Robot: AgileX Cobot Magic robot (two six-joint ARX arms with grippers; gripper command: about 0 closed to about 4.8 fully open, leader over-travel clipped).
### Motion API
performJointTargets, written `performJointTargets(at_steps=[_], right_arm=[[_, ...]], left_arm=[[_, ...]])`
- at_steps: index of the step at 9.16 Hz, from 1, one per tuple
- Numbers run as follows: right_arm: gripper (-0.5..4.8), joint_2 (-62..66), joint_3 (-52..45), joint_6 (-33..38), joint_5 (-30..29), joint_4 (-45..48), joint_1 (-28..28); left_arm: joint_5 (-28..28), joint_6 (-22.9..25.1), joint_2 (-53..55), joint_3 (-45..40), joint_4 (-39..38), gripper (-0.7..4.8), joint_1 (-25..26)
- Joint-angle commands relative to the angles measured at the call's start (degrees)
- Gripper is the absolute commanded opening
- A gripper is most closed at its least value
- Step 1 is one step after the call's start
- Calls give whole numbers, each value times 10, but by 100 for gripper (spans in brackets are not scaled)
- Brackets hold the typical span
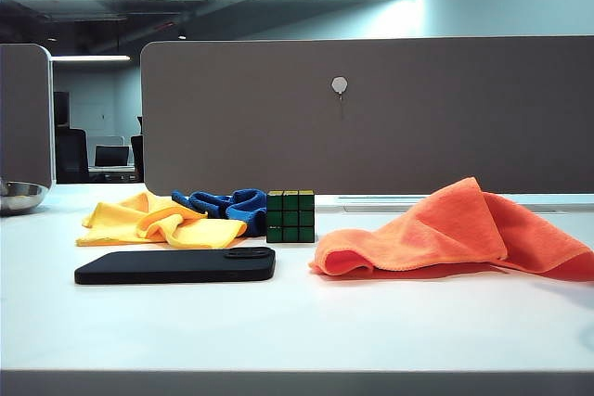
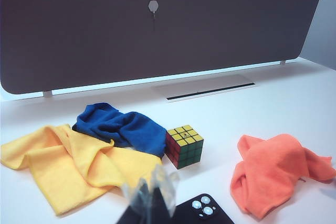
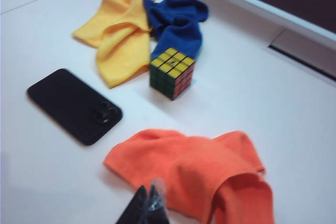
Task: Pick up a rag that is the same color as the top surface of the Rubik's Cube and cover the cube with it.
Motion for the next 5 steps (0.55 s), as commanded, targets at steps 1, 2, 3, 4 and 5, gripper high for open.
performJointTargets(at_steps=[1, 2, 3, 4, 5], right_arm=[[-1, 32, 4, -1, 12, 75, 3], [-1, 57, 4, -2, 15, 118, 3], [-1, 62, 4, -2, 21, 128, 2], [-1, 69, 4, -2, 28, 142, 3], [-1, 79, 4, -2, 29, 155, 2]], left_arm=[[-25, 22, 66, 34, 13, -5, 0], [-25, 29, 115, 35, 34, -5, 0], [-29, 34, 125, 35, 39, -5, 0], [-47, 37, 142, 34, 51, -5, 0], [-62, 37, 165, 34, 79, -5, 0]])
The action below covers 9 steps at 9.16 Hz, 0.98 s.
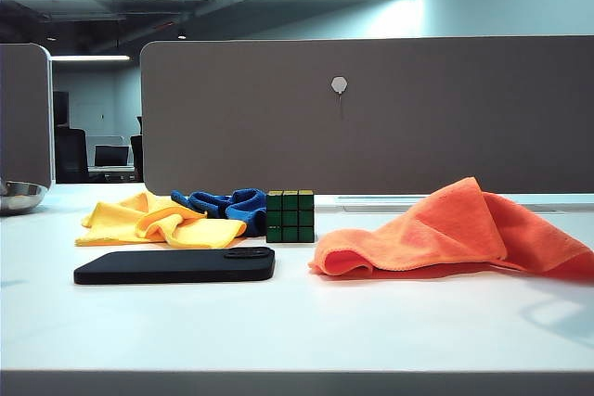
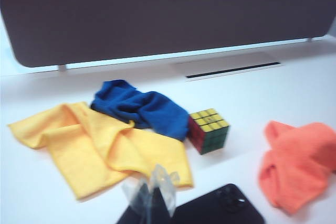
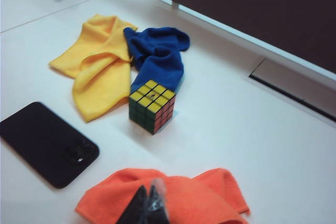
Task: Pick up a rag that is the same color as the top surface of the Rubik's Cube and cover the cube with it.
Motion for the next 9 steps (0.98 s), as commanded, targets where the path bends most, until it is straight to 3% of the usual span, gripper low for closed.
performJointTargets(at_steps=[1, 2, 3, 4, 6, 7, 9], right_arm=[[-1, 19, 4, -1, 7, 44, 0], [-1, 19, 4, -1, 5, 47, 0], [-1, 19, 4, -1, 5, 48, 0], [-1, 19, 4, -1, 5, 48, 0], [-1, 19, 4, -1, 5, 48, 0], [-1, 20, 4, -1, 5, 48, 0], [-1, 20, 4, -1, 4, 48, 0]], left_arm=[[-32, 7, 59, 3, 82, -5, 0], [-30, 7, 158, 3, 179, 0, 0], [-29, 6, 238, 3, 237, 100, 0], [-30, 6, 266, 3, 254, 153, 0], [-31, 5, 404, 3, 365, 248, -8], [-35, 10, 591, 6, 576, 324, -54], [-72, 35, 676, 51, 599, 346, -80]])
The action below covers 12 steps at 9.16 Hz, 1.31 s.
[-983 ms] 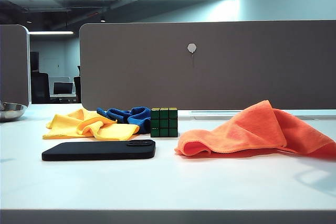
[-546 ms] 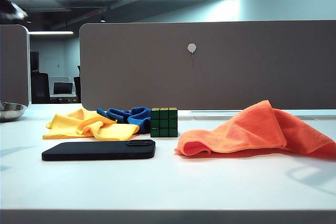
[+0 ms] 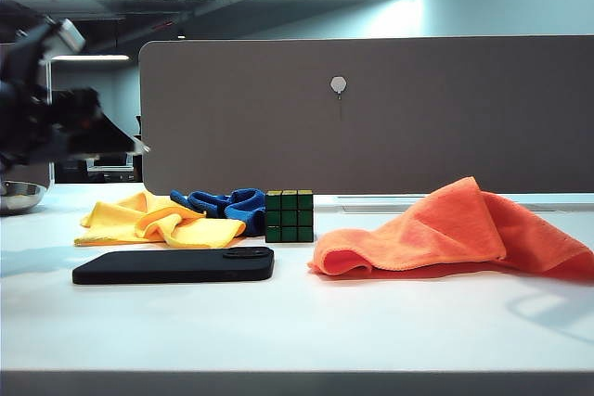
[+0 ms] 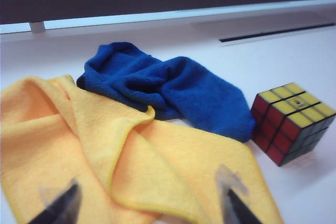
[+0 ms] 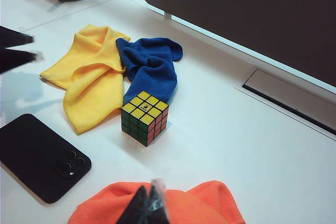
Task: Pick up a rag that is the same color as the top surface of the Rubik's Cube and cover the cube with it.
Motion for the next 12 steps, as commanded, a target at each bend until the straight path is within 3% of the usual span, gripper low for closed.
performJointTargets(at_steps=[1, 2, 4, 8, 12], right_arm=[[-1, -2, 3, -1, -3, 10, 0], [-1, -2, 3, -1, -3, 10, 0], [-1, -2, 3, -1, -3, 10, 0], [-1, -2, 3, -1, -3, 10, 0], [-1, -2, 3, -1, -3, 5, 1]], left_arm=[[-29, 16, 85, 96, 15, 346, -16], [-28, 17, 100, 127, -32, 351, -16], [-27, 12, 142, 127, -41, 404, -17], [-29, 13, 176, 132, -19, 404, -19], [-49, 12, 231, 217, -40, 403, -19]])
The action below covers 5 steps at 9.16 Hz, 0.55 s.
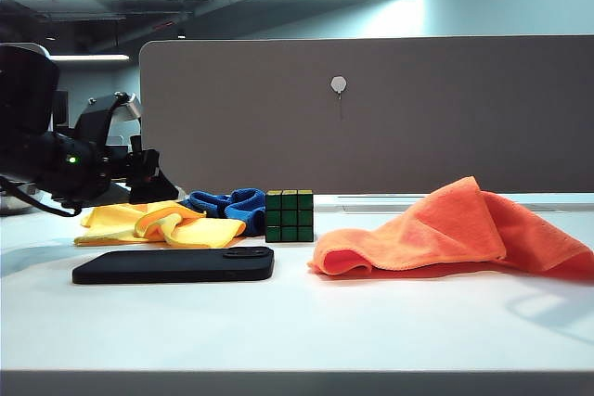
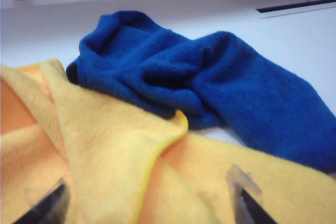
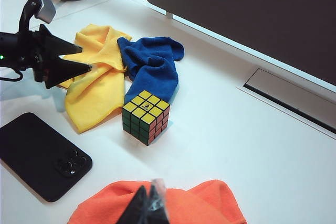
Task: Pick up a rag that is the same color as the top surface of the Rubik's Cube and cover the cube with it.
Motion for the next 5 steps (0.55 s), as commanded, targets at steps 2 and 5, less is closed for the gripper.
performJointTargets(at_steps=[2, 5], right_arm=[[-1, -1, 3, -1, -1, 6, 0], [-1, -1, 3, -1, -1, 6, 0]], left_arm=[[-66, -2, 75, 38, -13, 120, -1], [-37, -73, 73, 38, 42, -6, -1]])
